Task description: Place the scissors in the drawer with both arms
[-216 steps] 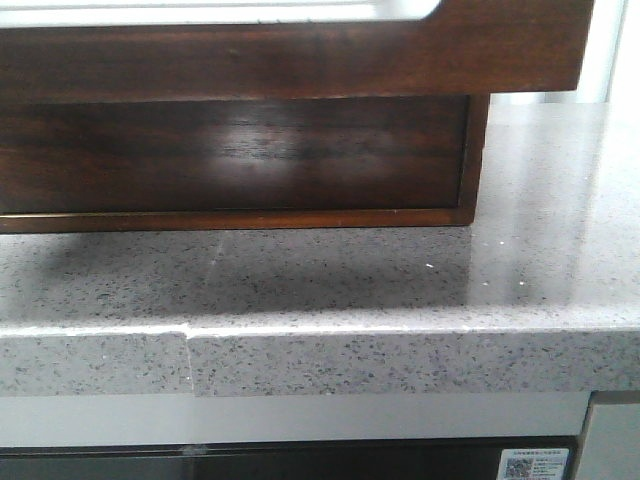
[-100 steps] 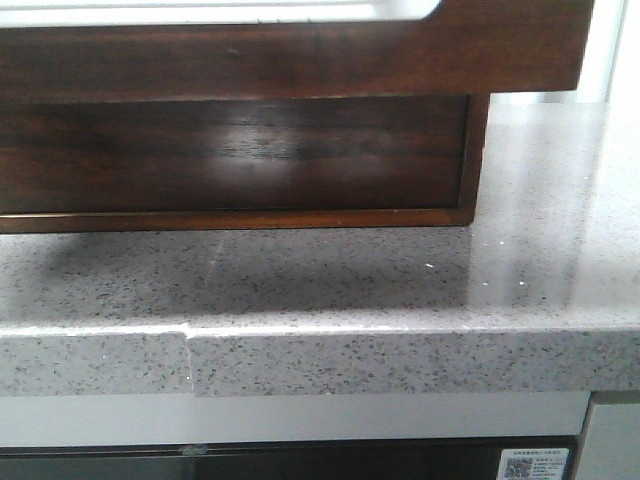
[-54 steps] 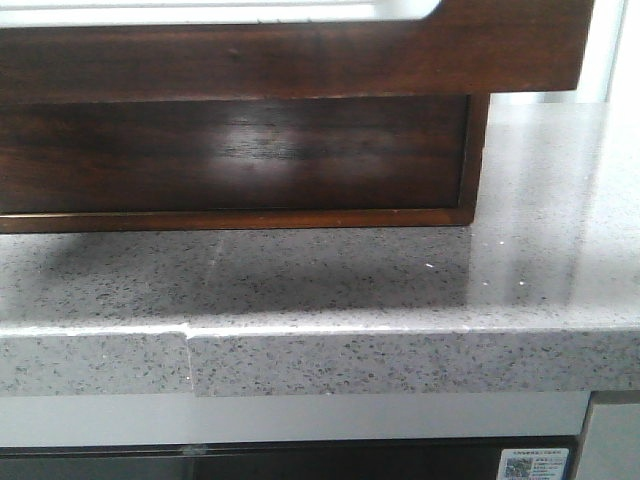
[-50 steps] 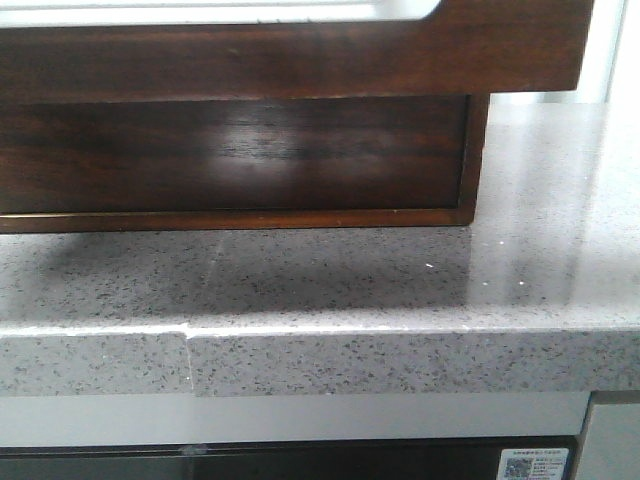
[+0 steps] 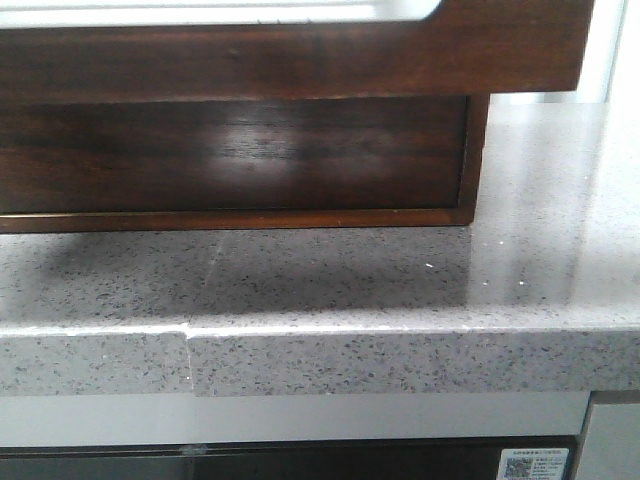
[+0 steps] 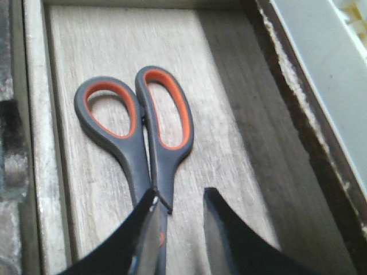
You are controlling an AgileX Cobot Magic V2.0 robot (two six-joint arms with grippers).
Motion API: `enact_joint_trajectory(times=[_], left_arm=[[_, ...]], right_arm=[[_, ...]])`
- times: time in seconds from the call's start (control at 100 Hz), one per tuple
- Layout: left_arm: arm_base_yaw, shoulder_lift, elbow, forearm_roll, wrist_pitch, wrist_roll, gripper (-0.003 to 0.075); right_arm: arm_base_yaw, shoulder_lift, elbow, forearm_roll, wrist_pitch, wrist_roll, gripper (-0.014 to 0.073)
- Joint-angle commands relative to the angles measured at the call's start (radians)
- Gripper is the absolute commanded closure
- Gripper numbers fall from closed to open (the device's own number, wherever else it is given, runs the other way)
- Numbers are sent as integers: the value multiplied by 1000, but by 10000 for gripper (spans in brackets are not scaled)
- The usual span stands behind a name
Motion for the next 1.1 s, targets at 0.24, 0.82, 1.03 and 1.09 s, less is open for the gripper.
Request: enact_joint_trajectory(times=[0.24, 0.82, 1.03, 1.09], left_arm=[[-6, 9, -33, -53, -20, -16, 427], [-6, 9, -33, -53, -20, -79, 742], [-6, 9, -33, -53, -20, -294, 742], [-6, 9, -33, -51, -20, -335, 742]], right_arm=[[3, -29, -34, 25, -60, -3, 424], [3, -236, -38, 27, -69, 63, 427], [3, -335, -38, 27, -124, 182, 427], [3, -357, -38, 27, -119, 211, 428]])
